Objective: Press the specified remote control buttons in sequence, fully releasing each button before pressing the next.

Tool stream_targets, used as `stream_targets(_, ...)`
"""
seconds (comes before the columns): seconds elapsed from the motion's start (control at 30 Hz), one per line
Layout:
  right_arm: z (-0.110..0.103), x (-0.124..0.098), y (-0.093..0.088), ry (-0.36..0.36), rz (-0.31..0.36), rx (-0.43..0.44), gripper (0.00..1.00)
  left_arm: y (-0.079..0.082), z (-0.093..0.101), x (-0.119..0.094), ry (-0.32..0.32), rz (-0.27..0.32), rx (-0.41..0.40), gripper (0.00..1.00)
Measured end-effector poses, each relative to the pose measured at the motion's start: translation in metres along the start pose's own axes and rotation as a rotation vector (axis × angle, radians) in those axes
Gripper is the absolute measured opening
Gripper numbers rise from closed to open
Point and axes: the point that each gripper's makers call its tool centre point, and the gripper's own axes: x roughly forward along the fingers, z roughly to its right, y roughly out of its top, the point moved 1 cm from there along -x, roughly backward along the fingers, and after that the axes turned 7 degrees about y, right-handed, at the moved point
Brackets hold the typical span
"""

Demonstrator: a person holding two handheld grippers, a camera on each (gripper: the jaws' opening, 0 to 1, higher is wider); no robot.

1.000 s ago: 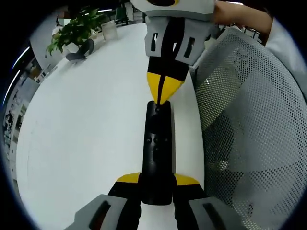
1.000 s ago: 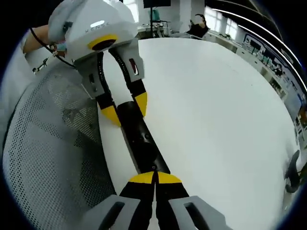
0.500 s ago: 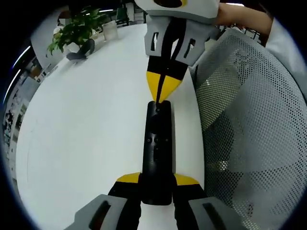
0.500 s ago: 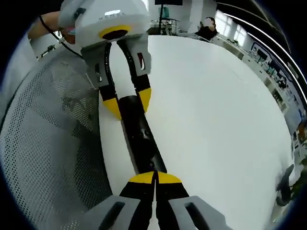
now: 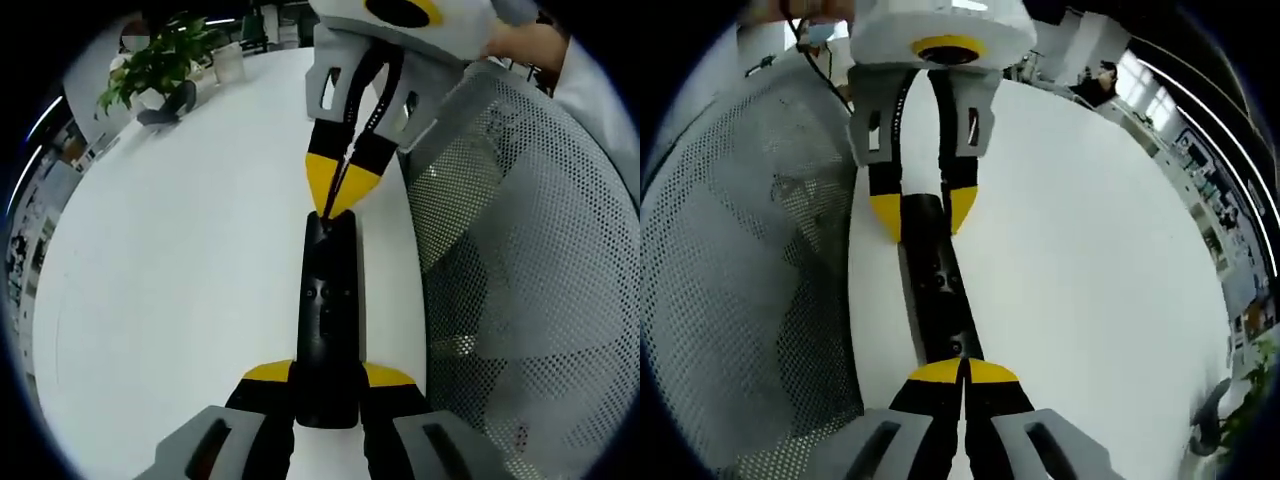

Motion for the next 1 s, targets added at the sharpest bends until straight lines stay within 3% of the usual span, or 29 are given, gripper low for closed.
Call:
stream_targets(0.1, -0.009, 0.0, 0.009, 0.064, 0.091, 0.093, 0.0, 0.0, 0.0, 0.0, 0.002, -0.002, -0.001, 0.22)
stream_targets(0.3, -0.008, 0.005, 0.006, 0.044, 0.009, 0.005, 0.0, 0.0, 0.0, -0.001, 0.002, 0.0, -0.003, 0.22)
stream_targets(0.33, -0.008, 0.004, 0.01, 0.048, 0.026, -0.001, 0.0, 0.0, 0.0, -0.001, 0.002, 0.0, -0.003, 0.22)
stream_targets(0.73, -0.005, 0.006, 0.009, 0.038, -0.049, -0.05, 0.0, 0.0, 0.0, 0.0, 0.002, -0.003, -0.002, 0.22)
stream_targets(0.87, -0.005, 0.004, 0.009, 0.061, -0.008, -0.004, 0.0, 0.0, 0.0, 0.0, 0.004, -0.002, 0.002, 0.22)
stream_targets(0.9, -0.006, 0.005, 0.015, 0.063, 0.049, 0.041, 0.0, 0.0, 0.0, 0.0, 0.004, -0.001, 0.002, 0.22)
stream_targets(1.0, -0.012, 0.008, 0.019, 0.098, 0.064, 0.036, 0.0, 0.0, 0.001, 0.0, 0.005, -0.004, 0.017, 0.22)
